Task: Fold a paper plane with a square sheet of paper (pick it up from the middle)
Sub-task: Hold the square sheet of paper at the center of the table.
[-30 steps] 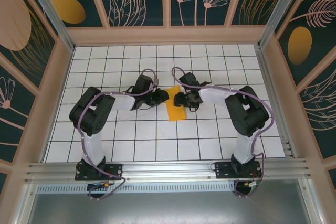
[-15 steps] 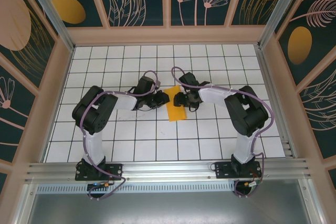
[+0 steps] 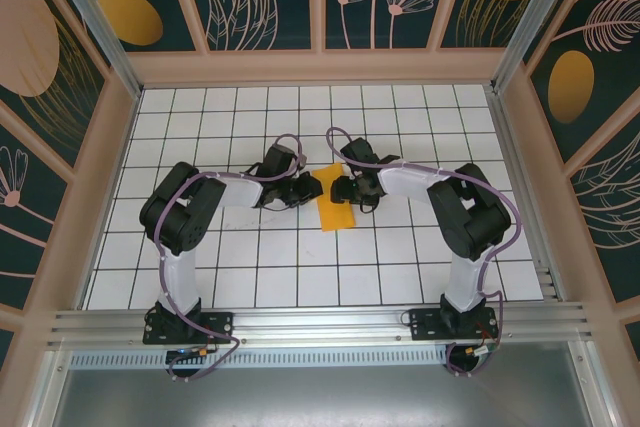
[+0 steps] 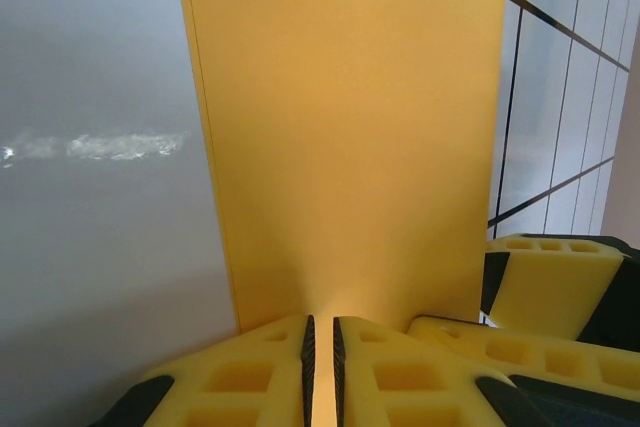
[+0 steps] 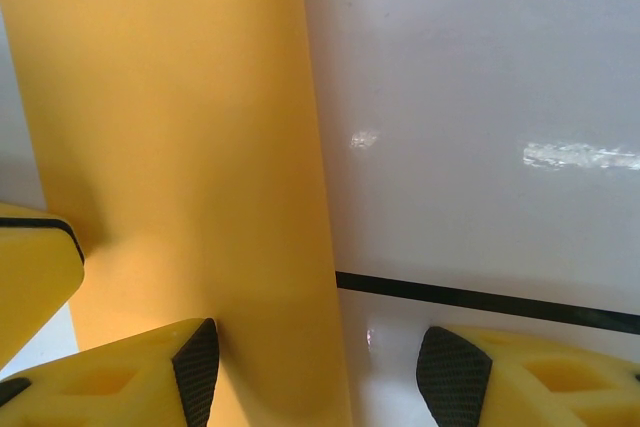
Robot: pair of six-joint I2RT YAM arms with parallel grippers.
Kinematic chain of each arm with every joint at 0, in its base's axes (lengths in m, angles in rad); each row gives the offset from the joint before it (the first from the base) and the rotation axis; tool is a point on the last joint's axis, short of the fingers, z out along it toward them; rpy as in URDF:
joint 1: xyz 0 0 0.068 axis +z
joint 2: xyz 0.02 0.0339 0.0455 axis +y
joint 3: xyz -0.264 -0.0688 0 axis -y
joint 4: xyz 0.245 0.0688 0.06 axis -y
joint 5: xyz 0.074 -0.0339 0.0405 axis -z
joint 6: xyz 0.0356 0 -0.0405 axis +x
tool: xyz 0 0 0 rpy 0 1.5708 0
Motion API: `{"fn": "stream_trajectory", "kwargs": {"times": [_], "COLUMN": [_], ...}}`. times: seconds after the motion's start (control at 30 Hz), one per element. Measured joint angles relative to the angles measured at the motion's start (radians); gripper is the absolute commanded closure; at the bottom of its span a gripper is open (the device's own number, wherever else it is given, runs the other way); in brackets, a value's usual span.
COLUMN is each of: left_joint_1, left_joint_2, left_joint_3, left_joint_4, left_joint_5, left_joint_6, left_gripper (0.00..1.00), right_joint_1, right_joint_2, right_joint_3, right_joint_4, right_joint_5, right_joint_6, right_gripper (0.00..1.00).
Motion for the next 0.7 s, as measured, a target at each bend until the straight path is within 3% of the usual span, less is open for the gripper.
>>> {"fn": "stream_trajectory", "kwargs": {"times": [0.7], "left_joint_1": [-0.006], "left_joint_2": [0.017], "left_joint_3": [0.066], "left_joint_4": [-0.119], "left_joint_5": [-0.019], "left_joint_6": [0.023], "left_gripper": [0.84], "right_joint_1": [0.001], "right_joint_2": [0.001], "right_joint_3": [0.000], "right_joint_4": [-0.002], "right_joint_5": [0.003], "right_joint_6": [-0.011], "right_gripper": [0.38]}}
